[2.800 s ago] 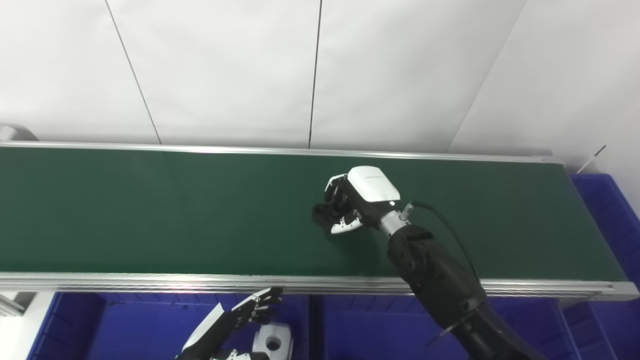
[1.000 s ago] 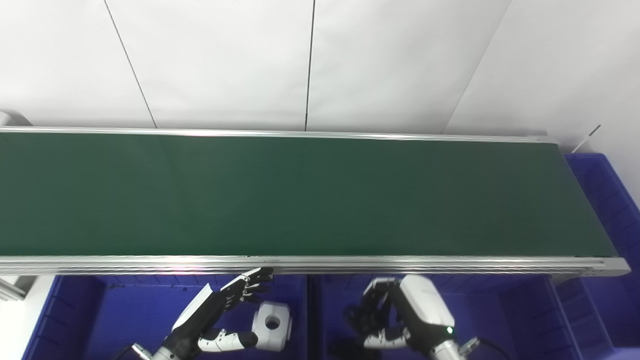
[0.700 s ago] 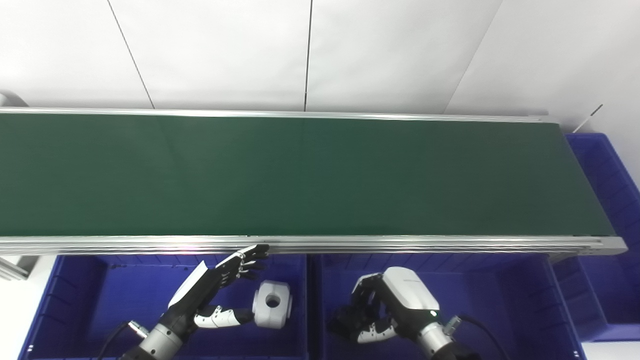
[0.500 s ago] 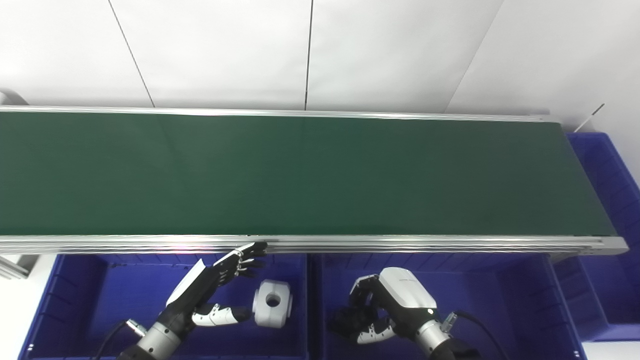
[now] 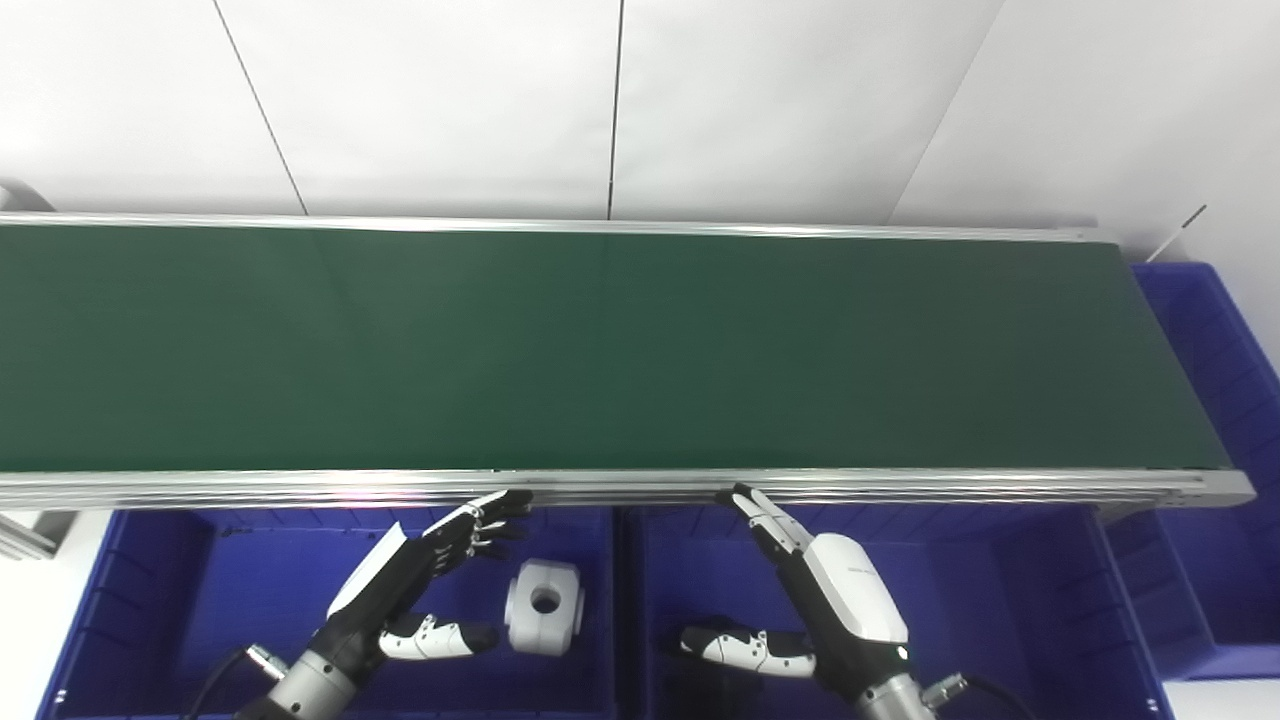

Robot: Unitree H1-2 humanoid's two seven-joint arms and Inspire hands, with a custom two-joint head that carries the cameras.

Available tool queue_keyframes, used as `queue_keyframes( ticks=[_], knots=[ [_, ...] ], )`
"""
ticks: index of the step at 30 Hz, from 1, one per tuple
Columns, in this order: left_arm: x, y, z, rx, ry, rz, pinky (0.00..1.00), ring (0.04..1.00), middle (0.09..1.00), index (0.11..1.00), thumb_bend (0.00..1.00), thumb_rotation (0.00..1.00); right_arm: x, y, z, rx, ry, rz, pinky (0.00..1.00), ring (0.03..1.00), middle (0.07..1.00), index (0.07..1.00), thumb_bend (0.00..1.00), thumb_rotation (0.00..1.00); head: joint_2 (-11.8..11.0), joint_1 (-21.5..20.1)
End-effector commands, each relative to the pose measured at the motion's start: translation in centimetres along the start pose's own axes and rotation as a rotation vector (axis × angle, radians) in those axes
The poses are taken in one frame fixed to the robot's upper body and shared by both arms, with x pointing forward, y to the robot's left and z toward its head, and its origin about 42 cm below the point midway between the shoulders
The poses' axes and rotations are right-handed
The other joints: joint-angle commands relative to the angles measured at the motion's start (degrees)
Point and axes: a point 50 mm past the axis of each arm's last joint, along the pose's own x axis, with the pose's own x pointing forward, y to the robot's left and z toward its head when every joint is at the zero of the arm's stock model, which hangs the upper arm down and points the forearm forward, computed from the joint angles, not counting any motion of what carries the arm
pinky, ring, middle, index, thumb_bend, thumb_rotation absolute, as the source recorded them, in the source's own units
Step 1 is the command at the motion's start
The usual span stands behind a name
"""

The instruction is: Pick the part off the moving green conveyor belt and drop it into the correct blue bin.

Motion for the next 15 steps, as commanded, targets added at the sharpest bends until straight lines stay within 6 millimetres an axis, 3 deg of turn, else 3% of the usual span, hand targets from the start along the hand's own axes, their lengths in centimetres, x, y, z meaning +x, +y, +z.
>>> queue_keyframes(
  ticks=[1,15],
  knots=[
    [0.1,0.6,1.0,0.022,-0.063,0.005,0.74,0.808,0.871,0.877,0.89,0.68,0.0,-0.8,1.4,0.053,-0.1,-0.064,0.78,0.885,0.936,0.927,0.72,0.63,-0.01,0.18],
    [0.5,0.2,0.8,0.01,-0.06,0.028,0.75,0.809,0.874,0.902,0.89,0.66,0.1,-0.2,0.3,0.194,-0.112,0.011,0.73,0.843,0.905,0.951,0.8,0.56,-1.24,1.31]
  ],
)
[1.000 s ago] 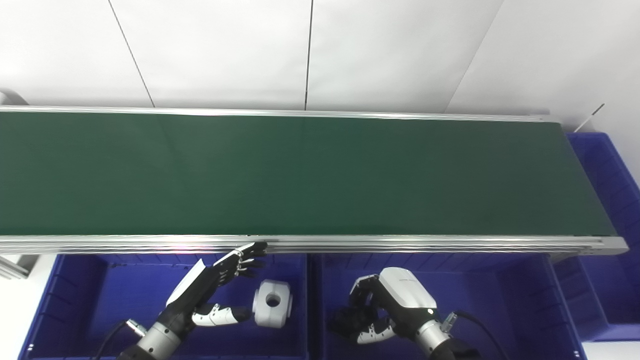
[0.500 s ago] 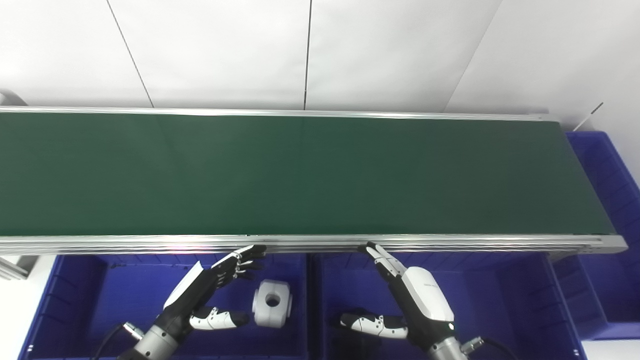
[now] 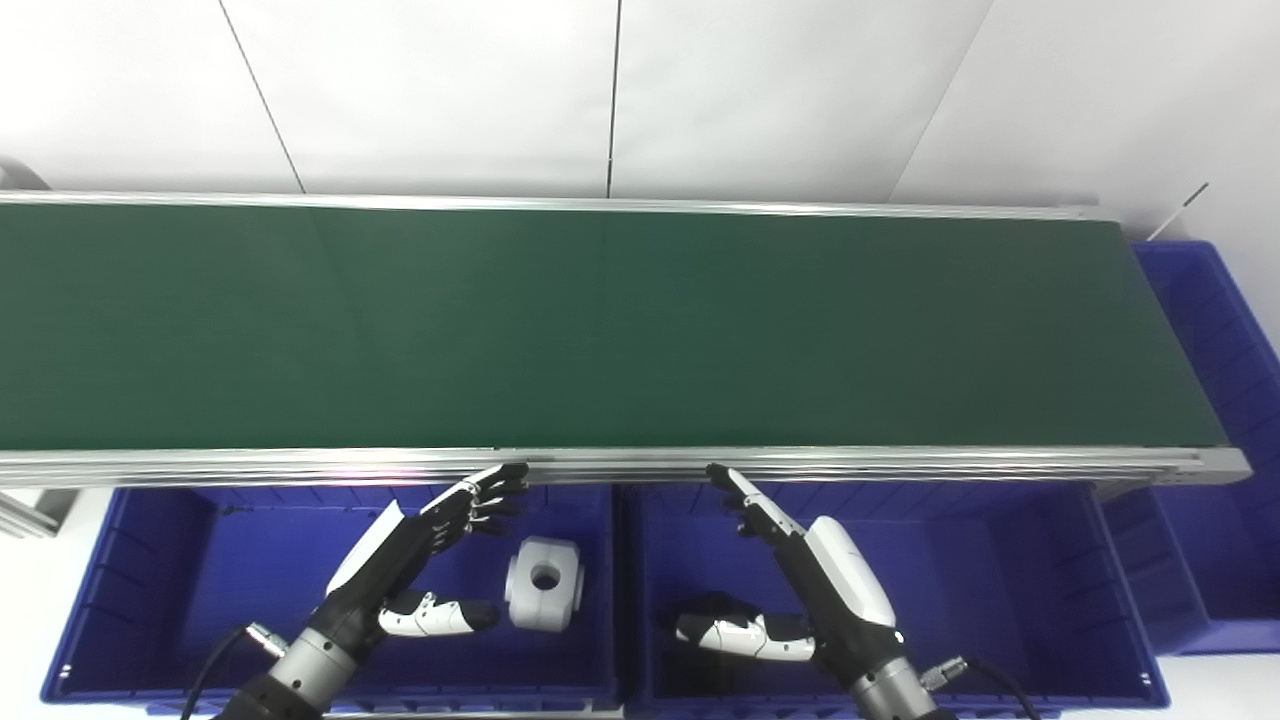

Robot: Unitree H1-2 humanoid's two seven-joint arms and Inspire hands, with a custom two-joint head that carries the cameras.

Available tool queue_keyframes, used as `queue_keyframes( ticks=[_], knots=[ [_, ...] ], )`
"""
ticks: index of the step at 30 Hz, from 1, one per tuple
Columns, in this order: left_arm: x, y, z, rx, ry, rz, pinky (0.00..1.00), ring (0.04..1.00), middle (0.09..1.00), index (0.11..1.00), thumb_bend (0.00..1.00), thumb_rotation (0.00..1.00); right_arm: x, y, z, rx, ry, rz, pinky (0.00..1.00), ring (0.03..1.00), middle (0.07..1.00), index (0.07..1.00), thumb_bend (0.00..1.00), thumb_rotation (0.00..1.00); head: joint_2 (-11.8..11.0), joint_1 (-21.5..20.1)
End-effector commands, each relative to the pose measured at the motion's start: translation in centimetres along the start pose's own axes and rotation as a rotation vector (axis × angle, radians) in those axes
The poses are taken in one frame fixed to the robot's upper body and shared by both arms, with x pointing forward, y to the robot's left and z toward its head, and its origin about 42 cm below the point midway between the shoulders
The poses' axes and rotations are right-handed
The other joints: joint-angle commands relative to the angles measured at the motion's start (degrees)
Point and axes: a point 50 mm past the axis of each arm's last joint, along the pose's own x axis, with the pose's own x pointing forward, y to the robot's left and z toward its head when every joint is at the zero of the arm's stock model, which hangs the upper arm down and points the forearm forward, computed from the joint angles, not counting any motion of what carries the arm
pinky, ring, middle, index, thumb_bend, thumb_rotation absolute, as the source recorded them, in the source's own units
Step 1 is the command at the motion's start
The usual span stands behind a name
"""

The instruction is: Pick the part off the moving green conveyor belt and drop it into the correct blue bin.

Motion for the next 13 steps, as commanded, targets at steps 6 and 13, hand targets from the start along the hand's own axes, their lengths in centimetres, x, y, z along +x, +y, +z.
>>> queue_keyframes(
  ticks=[6,13],
  knots=[
    [0.57,-0.1,0.73,0.017,-0.056,0.04,0.74,0.815,0.87,0.898,0.9,0.64,0.24,-0.65,0.63,0.14,-0.08,-0.036,0.75,0.864,0.923,0.955,0.81,0.51,-0.28,0.77],
    [0.71,-0.23,0.59,0.019,-0.05,0.052,0.74,0.825,0.879,0.898,0.89,0.64,0.22,-0.71,0.46,0.146,-0.082,-0.06,0.75,0.852,0.913,0.949,0.79,0.49,-0.54,0.67]
  ],
)
